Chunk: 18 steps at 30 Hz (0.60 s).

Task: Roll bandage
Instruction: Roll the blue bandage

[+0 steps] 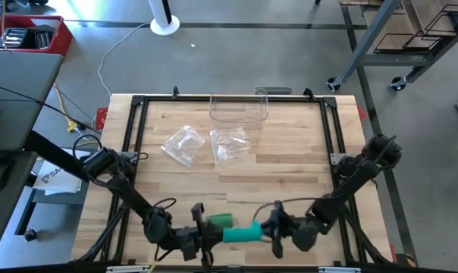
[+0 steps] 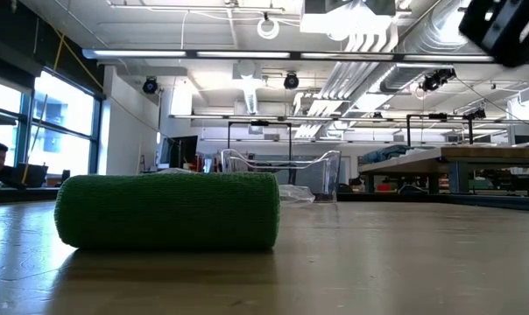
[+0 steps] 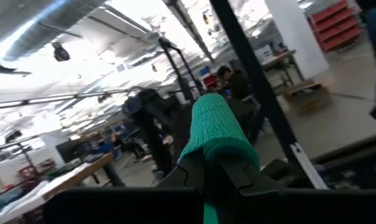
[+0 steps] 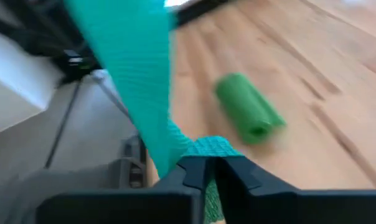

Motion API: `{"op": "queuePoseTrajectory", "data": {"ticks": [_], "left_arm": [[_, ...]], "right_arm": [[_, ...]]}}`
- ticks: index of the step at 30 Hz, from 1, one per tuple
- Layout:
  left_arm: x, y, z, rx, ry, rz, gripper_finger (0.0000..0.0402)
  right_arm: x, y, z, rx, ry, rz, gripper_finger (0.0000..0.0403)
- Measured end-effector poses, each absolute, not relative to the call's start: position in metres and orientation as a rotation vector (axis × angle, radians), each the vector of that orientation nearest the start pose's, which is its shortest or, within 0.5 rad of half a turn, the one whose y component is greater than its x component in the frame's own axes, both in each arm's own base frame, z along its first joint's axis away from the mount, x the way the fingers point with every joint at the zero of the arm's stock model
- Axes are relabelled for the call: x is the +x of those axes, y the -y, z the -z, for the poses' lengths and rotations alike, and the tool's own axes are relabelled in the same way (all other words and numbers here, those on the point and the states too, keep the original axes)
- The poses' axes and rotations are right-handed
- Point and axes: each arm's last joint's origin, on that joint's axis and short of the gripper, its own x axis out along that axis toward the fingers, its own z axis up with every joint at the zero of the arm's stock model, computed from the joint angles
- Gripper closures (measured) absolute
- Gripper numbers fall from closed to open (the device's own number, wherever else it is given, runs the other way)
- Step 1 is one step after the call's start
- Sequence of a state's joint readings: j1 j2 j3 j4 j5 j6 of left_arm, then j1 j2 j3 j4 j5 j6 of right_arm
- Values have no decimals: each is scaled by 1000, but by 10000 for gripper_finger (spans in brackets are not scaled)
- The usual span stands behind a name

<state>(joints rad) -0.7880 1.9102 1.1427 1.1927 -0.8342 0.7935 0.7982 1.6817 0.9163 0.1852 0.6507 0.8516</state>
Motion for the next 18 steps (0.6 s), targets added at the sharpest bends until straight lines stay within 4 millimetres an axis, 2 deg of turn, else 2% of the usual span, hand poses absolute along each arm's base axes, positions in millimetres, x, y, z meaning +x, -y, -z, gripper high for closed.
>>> {"op": "queuePoseTrajectory", "data": {"ticks": [6, 10, 13, 18], "left_arm": [[302, 280, -258, 463, 253, -27, 401], [308, 287, -259, 465, 216, 75, 401], [311, 290, -260, 469, 171, 104, 401], [313, 293, -262, 470, 159, 143, 401]], "right_arm": [[259, -208, -172, 522, -494, 170, 285], [265, -198, -169, 551, -504, 204, 249], [268, -203, -173, 481, -527, 47, 242], [270, -219, -191, 393, -420, -237, 240]]}}
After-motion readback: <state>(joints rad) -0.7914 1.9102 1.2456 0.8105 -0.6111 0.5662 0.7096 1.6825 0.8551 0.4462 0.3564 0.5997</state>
